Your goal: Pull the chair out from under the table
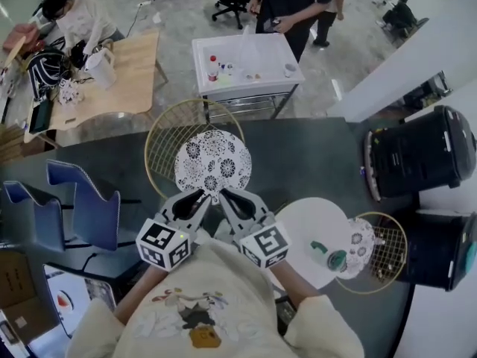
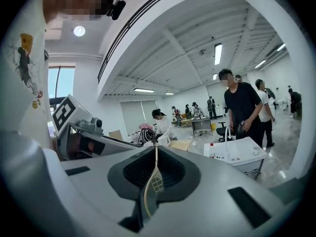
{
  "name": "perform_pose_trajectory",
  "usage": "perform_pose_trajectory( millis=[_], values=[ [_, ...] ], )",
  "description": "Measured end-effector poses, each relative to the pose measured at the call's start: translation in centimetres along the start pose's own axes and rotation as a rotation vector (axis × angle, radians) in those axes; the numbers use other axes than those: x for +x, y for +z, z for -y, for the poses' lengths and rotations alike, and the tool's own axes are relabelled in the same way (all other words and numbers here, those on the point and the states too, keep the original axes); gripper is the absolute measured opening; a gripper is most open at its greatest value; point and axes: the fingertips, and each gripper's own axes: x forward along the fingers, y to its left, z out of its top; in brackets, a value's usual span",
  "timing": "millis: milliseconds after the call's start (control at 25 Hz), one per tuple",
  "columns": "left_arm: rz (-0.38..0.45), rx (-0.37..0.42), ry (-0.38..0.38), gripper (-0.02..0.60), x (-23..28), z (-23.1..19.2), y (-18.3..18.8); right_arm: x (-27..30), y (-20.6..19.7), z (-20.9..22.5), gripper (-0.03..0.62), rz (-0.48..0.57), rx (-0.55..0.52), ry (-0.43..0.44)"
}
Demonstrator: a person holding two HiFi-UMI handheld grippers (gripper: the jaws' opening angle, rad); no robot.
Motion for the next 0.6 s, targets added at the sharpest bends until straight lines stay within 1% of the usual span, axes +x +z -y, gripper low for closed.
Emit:
perform_pose_trajectory(
  millis=[120, 280, 360, 520, 600],
  values=[
    [0.025, -0.009, 0.012, 0.077, -0.7, 0.7, -0.1, -0.2, 0.2, -1.0, 0.019, 0.003, 0.033, 0.021],
    [0.013, -0.001, 0.023, 0.035, -0.4, 1.0, -0.7, -0.6, 0.2, -0.8, 0.019, 0.006, 0.102, 0.013],
    [0.006, 0.005, 0.021, 0.011, 0.1, 1.3, -0.6, -1.0, 0.1, -0.4, 0.018, 0.014, 0.115, 0.010],
    [-0.020, 0.040, 0.007, 0.009, 0.8, 2.4, -0.2, -1.4, 0.2, -0.2, 0.019, 0.015, 0.137, 0.008],
    [-0.017, 0.053, -0.004, 0.008, 0.9, 2.7, -0.1, -1.4, 0.4, -0.1, 0.018, 0.020, 0.137, 0.005]
  ],
)
